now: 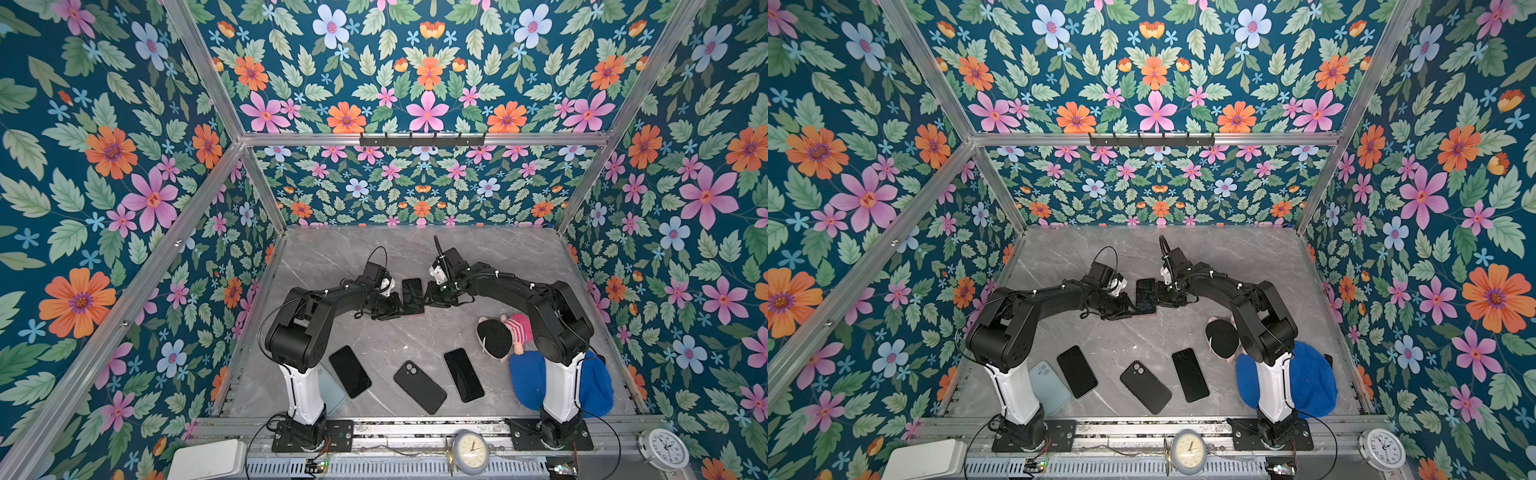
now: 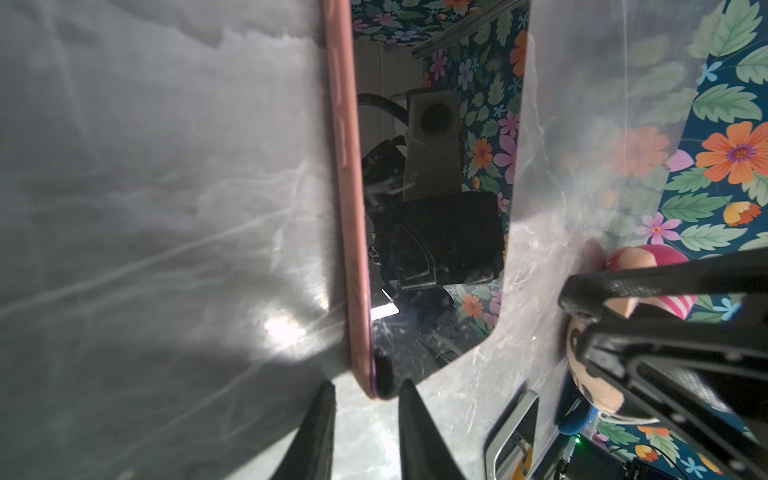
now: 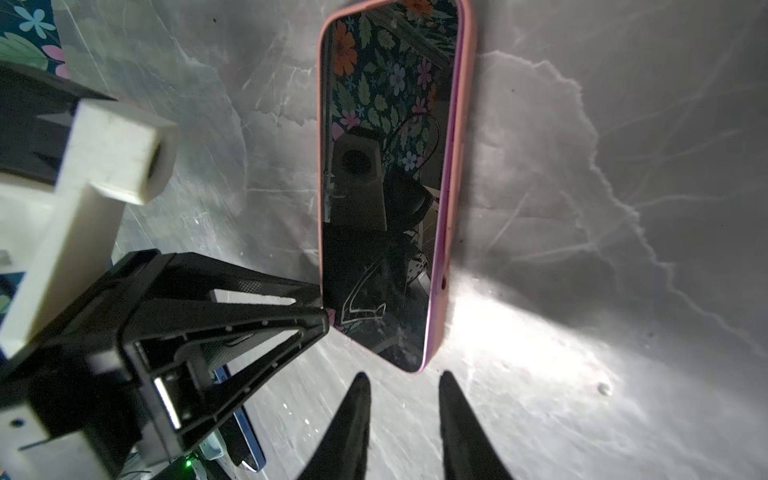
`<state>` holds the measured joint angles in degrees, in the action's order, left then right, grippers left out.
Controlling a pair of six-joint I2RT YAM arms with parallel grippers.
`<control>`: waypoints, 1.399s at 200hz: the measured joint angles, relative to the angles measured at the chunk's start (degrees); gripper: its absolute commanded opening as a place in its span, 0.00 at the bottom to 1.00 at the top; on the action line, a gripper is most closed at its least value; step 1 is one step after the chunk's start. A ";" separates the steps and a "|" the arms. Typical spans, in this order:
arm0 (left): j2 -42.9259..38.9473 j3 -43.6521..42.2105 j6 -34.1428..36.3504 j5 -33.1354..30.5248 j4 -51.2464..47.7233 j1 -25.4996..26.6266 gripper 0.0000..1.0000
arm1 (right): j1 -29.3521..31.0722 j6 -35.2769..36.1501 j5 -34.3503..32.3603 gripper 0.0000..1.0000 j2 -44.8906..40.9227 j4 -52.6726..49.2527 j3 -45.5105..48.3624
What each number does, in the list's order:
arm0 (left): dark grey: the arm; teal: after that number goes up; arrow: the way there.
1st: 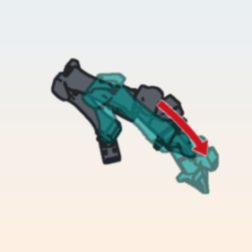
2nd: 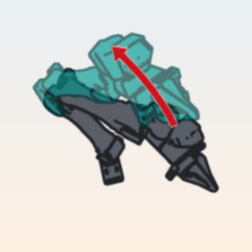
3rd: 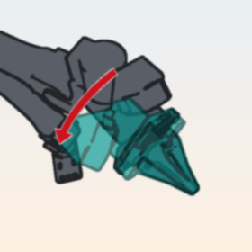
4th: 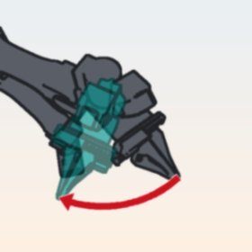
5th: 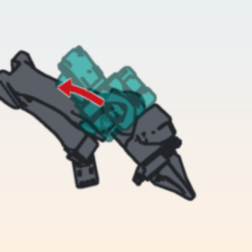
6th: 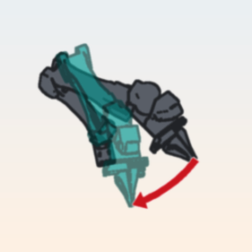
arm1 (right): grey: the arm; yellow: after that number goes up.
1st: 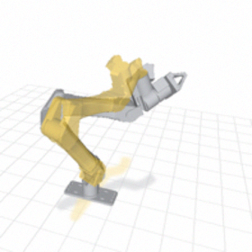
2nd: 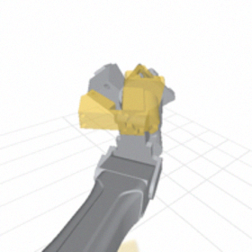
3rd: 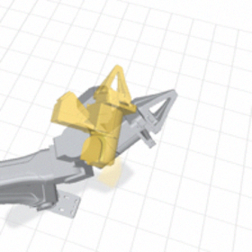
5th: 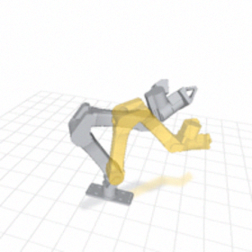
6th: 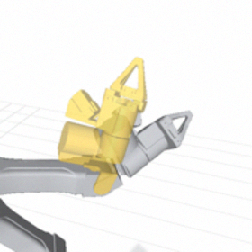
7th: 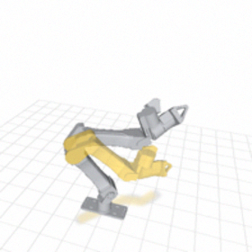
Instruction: Put the phone into the phone case
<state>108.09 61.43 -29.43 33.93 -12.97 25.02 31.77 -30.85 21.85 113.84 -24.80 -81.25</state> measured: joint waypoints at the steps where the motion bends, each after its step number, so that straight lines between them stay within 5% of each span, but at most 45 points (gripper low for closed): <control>1: 0.02 0.02 0.00 0.00 -0.02 0.00 0.25 | 0.00 0.00 0.00 0.31 0.00 0.00 0.00; 70: 0.87 0.87 1.16 -0.04 -0.79 -0.04 0.15 | 0.90 -2.36 -1.97 0.26 0.37 -3.21 -0.83; 149: -3.37 -1.51 -1.18 0.42 0.83 -0.50 0.46 | 1.99 -6.84 -6.01 0.19 2.34 -8.13 -4.13; 280: -2.82 -6.12 -9.07 6.62 10.99 -2.19 0.48 | 2.34 -7.91 -3.39 0.17 5.75 -8.48 -6.97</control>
<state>105.27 55.31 -38.50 40.56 -1.98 22.83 34.11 -38.76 18.46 119.59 -33.28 -88.23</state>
